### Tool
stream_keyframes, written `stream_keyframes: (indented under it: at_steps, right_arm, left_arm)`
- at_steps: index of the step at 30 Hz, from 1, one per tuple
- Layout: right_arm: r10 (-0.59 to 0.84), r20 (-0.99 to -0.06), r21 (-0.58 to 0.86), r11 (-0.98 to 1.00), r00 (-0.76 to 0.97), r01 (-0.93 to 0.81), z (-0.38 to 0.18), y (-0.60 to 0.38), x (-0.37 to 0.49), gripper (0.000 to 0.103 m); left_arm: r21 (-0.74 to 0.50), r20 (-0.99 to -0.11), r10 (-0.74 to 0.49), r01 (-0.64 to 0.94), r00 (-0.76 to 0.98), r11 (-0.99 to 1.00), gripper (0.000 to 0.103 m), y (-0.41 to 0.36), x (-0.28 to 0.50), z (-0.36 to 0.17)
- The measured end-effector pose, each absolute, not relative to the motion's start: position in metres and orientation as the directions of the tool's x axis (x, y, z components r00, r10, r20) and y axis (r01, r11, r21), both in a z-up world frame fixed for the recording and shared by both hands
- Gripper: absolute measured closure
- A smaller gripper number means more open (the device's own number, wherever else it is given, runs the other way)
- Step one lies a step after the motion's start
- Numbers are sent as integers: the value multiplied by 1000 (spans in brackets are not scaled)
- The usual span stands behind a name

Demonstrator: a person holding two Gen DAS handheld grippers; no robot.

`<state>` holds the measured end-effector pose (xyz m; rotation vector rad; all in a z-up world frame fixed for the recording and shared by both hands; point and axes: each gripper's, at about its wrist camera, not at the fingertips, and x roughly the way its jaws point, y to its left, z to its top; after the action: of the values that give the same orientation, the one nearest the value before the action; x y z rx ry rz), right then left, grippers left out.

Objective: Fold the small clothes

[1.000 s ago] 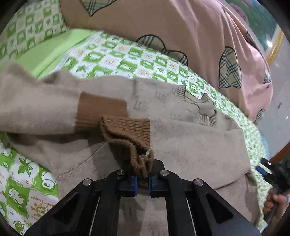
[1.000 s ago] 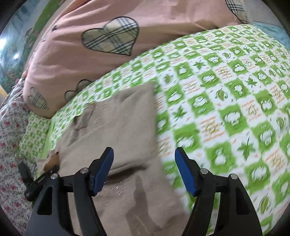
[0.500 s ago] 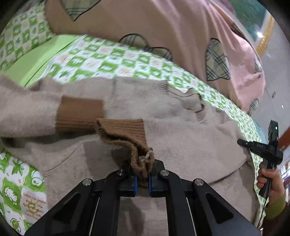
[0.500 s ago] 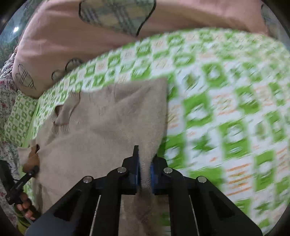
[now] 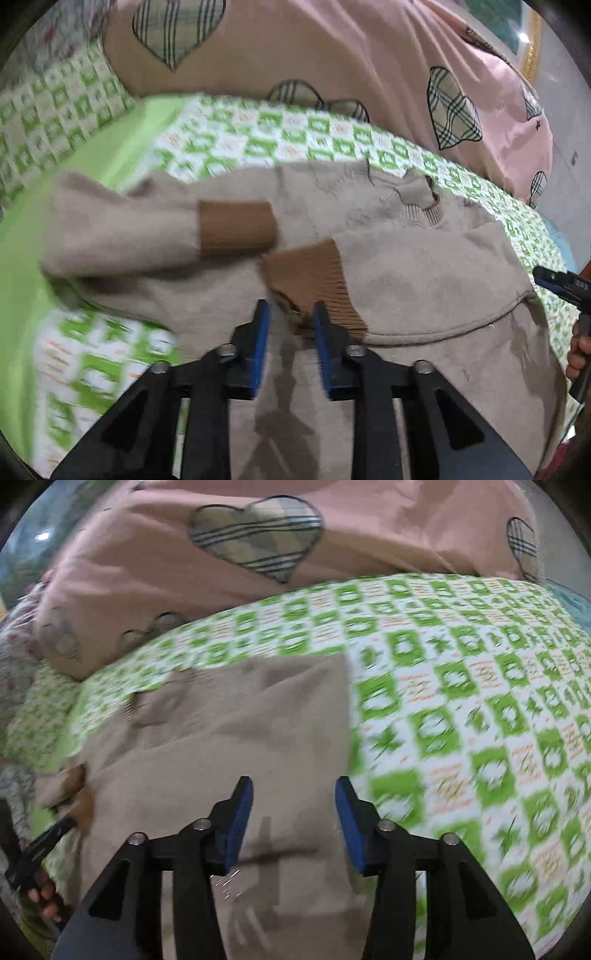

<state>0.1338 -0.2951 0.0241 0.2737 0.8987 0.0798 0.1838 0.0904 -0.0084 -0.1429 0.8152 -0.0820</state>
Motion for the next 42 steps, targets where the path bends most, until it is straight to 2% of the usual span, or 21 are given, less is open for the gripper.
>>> stream_keyframes:
  at_steps: [2, 4, 8, 13, 15, 17, 18, 19, 20, 24, 28, 32, 36, 42]
  right_arm:
    - [239, -761, 312, 950, 603, 17, 20, -281, 123, 46]
    - [293, -768, 355, 935, 570, -2, 12, -268, 115, 46]
    - [354, -772, 398, 917, 528, -31, 1, -243, 106, 45]
    - [404, -766, 438, 897, 500, -54, 0, -226, 99, 44]
    - [413, -762, 450, 892, 498, -51, 1, -225, 98, 43]
    - [407, -764, 446, 894, 501, -45, 1, -223, 97, 42]
    - [405, -764, 445, 894, 502, -44, 2, -223, 97, 42]
    - [405, -764, 446, 894, 503, -42, 2, -223, 97, 42]
    - [403, -764, 445, 895, 504, -40, 2, -223, 97, 42]
    - [415, -748, 461, 886, 517, -44, 6, -224, 92, 42]
    - [398, -730, 460, 887, 555, -31, 13, -231, 86, 42]
    - [371, -720, 467, 884, 587, 14, 18, -251, 82, 42]
    - [340, -712, 473, 879, 614, 62, 23, -275, 75, 42]
    - [310, -719, 479, 869, 622, 121, 18, -302, 71, 42]
  left_arm:
    - [-123, -701, -97, 14, 706, 992, 44, 96, 181, 2]
    - [-87, -690, -62, 3, 721, 996, 36, 101, 186, 9]
    - [-9, -695, -4, -3, 719, 1000, 27, 106, 212, 7]
    - [73, -754, 46, 14, 655, 997, 27, 117, 249, -25]
    - [75, -778, 47, 19, 627, 997, 35, 126, 258, -38]
    - [86, -781, 66, 3, 621, 996, 73, 136, 262, -44]
    - [67, -785, 57, -7, 617, 998, 80, 142, 264, -45]
    - [37, -785, 39, -15, 619, 999, 92, 148, 265, -43]
    - [-4, -779, 13, -26, 627, 1000, 95, 154, 263, -37]
    - [-131, -709, -89, -6, 700, 991, 95, 150, 242, 5]
    - [-236, -630, -243, 116, 738, 965, 95, 112, 223, 43]
    - [-325, -591, -402, 250, 699, 912, 95, 48, 225, 55]
    - [-336, -605, -484, 348, 632, 875, 95, -27, 238, 43]
    - [-330, -660, -509, 396, 552, 857, 94, -104, 262, 5]
